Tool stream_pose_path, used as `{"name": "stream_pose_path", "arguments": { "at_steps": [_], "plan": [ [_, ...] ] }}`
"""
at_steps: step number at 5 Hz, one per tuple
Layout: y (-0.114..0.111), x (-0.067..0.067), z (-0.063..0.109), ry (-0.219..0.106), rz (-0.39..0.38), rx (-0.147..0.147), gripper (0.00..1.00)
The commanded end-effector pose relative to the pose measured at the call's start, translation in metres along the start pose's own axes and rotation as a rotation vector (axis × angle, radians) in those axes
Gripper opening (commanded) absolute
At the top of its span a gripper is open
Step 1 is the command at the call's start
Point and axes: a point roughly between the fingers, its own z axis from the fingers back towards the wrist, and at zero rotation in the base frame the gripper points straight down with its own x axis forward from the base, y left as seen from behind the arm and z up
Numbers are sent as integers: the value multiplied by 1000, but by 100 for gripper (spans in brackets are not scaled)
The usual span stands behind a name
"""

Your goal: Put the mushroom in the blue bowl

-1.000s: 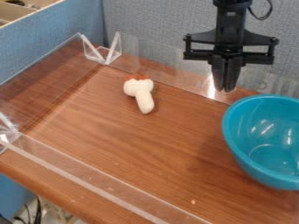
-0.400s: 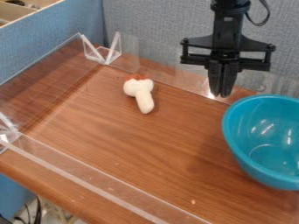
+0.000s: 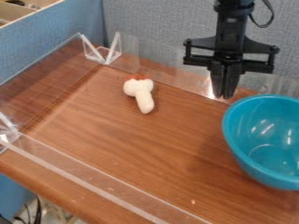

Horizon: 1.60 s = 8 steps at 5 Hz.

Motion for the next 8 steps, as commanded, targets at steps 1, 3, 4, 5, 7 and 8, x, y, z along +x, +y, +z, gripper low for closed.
{"name": "stream_pose_path", "arguments": {
  "at_steps": [1,3,4,5,7,8],
  "plan": [
    [-12,1,17,-50,-38,-22,0],
    [-27,-2,14,-39,-88,-26,0],
    [-30,-2,13,-35,-101,-27,0],
    [-29,-1,13,-34,-105,-28,0],
    [32,13,11,-54,137,-21,100],
    [69,27,6,-80,319,-13,100]
  ]
}}
